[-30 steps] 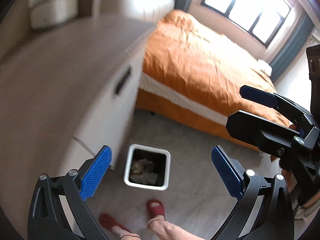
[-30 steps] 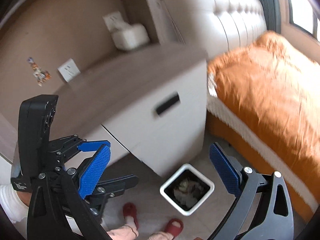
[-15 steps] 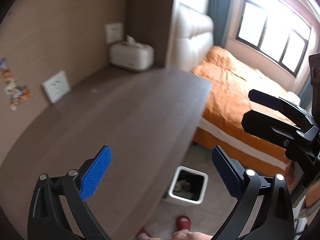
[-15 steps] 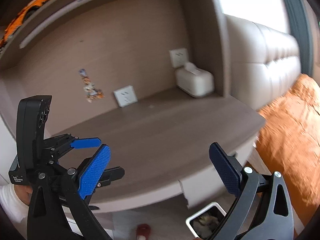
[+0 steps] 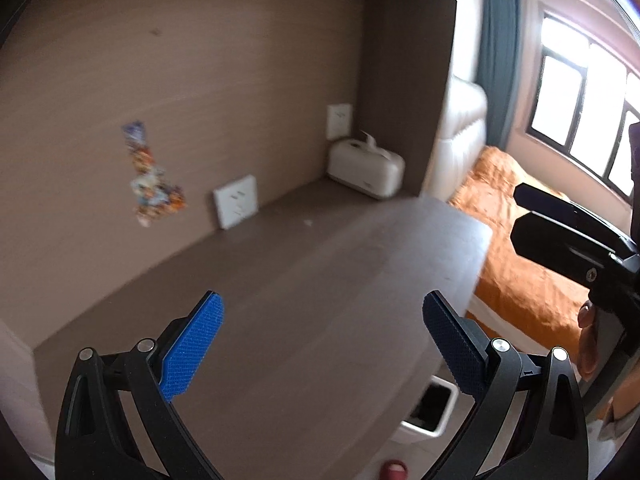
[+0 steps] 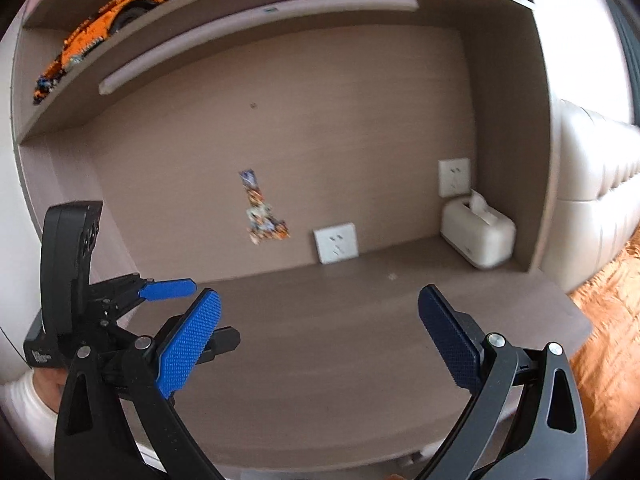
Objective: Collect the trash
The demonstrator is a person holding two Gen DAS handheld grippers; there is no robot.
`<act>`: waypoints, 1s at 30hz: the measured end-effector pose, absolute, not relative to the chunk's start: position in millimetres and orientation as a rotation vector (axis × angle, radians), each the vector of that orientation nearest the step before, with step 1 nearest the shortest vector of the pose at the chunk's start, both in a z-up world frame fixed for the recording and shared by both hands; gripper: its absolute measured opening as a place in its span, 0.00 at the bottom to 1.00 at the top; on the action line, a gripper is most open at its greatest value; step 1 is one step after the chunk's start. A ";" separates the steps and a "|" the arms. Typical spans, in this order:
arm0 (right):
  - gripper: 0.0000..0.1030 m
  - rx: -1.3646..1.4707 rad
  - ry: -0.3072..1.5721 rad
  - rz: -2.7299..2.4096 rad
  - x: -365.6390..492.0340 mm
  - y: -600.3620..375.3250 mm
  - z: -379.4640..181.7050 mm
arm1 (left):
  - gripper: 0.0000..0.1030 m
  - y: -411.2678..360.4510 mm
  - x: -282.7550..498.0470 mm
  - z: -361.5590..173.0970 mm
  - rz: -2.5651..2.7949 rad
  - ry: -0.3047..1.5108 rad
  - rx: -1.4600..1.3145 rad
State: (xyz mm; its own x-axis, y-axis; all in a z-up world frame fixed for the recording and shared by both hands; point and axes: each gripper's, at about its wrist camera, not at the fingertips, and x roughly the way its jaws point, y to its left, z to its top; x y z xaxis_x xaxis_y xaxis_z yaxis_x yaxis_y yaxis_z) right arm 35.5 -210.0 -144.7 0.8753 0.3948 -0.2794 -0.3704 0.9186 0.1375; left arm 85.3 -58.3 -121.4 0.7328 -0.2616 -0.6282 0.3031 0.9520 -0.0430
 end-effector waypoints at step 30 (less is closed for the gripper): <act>0.96 -0.029 0.217 0.511 32.7 -139.0 -102.5 | 0.95 21.3 52.0 -59.6 -0.086 0.514 0.044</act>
State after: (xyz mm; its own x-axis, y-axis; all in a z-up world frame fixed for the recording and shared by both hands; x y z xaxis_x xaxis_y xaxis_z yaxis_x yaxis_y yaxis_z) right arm 32.8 -139.0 -102.5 0.8498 0.4818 -0.2137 -0.4880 0.8725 0.0263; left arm 52.0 21.3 -59.6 0.8675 -0.0707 -0.4924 0.0930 0.9955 0.0208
